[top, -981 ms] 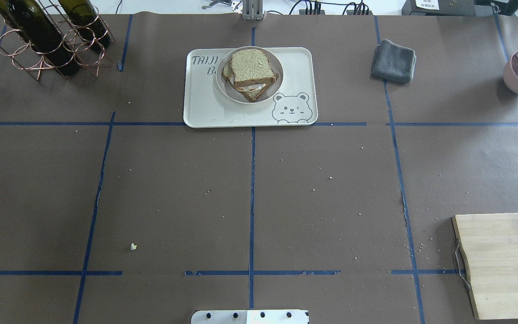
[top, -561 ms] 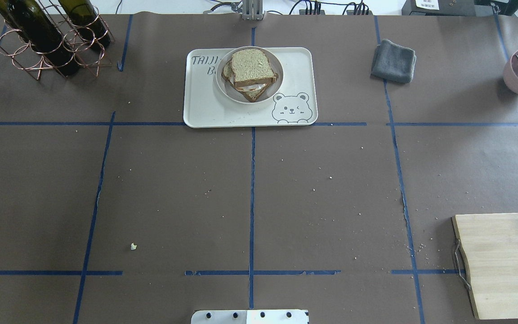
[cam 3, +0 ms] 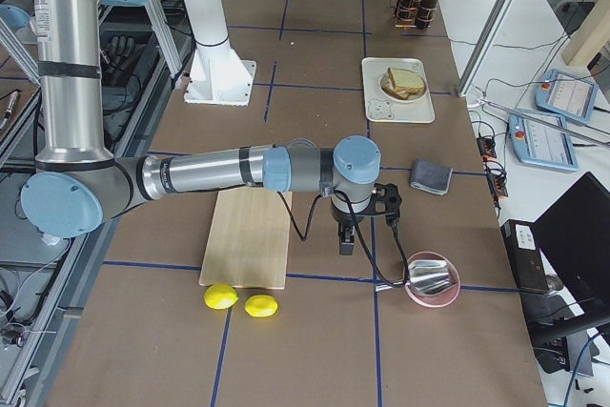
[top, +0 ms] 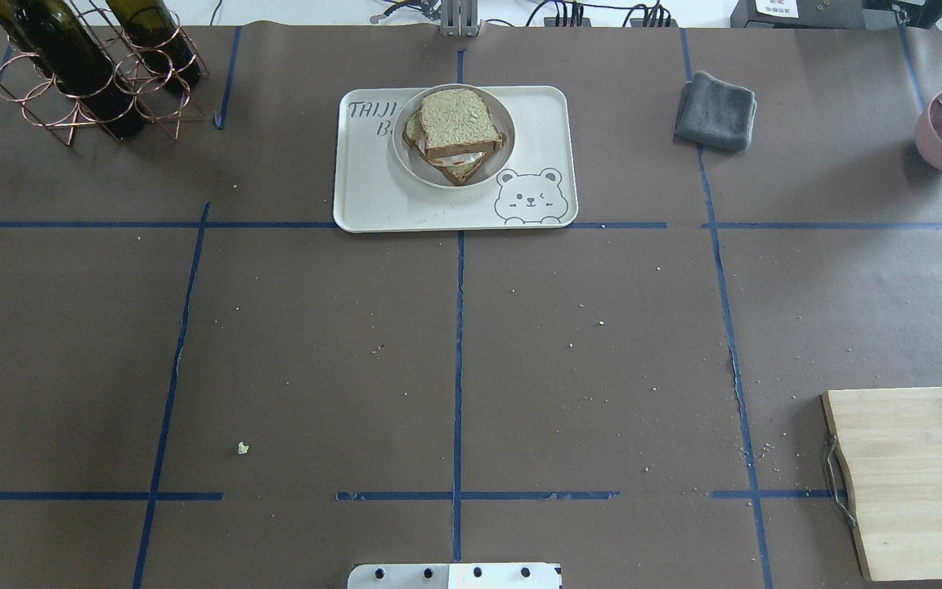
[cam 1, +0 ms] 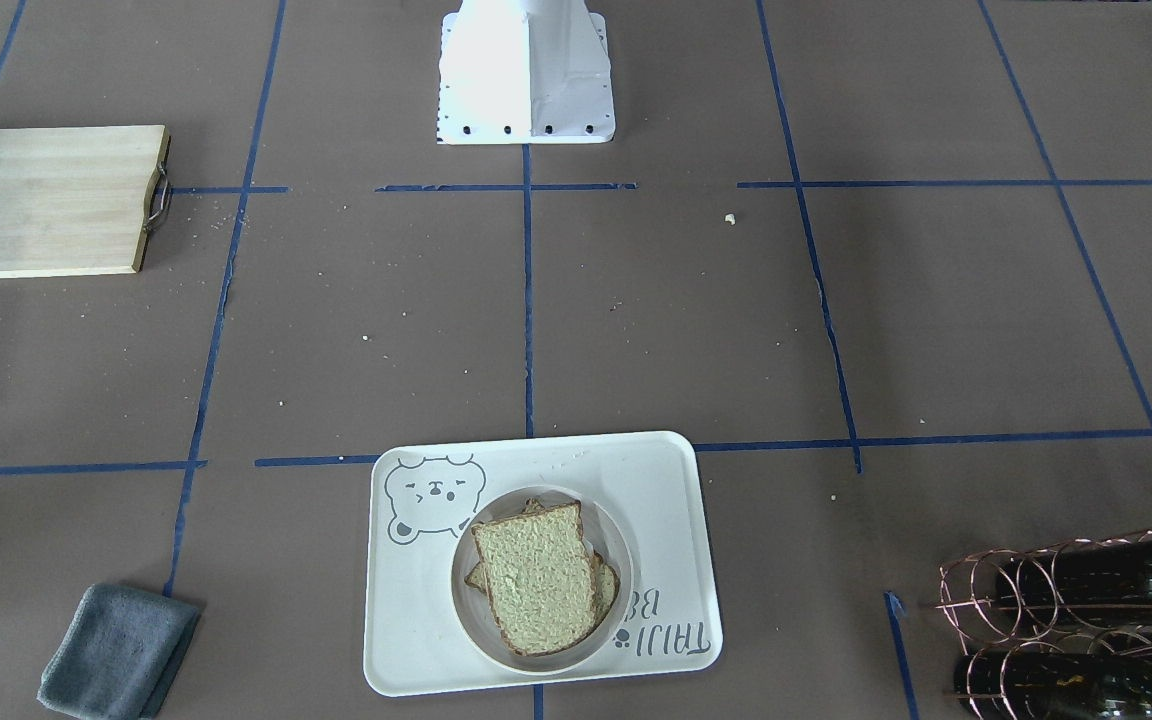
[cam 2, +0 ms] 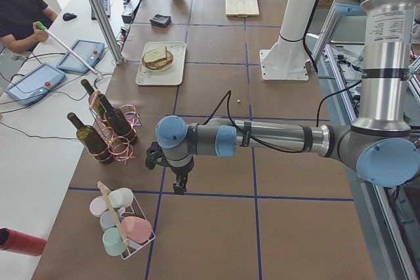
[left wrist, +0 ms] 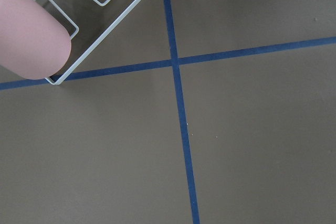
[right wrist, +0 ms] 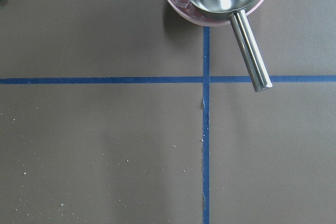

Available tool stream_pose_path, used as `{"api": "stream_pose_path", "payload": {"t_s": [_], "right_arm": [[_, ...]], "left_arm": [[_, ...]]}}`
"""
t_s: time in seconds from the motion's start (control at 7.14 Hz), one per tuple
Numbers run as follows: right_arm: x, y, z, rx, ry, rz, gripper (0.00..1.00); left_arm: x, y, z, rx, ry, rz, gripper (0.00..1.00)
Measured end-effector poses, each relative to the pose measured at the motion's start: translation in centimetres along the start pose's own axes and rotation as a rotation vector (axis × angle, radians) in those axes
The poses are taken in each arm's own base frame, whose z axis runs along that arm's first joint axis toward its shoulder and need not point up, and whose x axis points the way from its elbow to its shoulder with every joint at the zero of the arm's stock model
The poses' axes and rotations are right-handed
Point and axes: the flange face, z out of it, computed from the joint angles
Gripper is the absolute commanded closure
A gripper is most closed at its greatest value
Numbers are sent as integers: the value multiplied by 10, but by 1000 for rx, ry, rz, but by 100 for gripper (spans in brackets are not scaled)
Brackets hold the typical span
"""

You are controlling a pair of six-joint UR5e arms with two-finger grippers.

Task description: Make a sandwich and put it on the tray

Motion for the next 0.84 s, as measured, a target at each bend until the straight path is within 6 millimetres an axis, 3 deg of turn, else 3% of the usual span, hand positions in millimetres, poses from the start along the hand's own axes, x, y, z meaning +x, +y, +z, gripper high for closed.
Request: {"api": "stream_pose_path", "payload": {"t_s": [0.84], "right_arm": [[39, 34, 8, -4, 17, 73, 0]], "left_arm": [[3, -3, -3, 5, 1, 7, 0]]}}
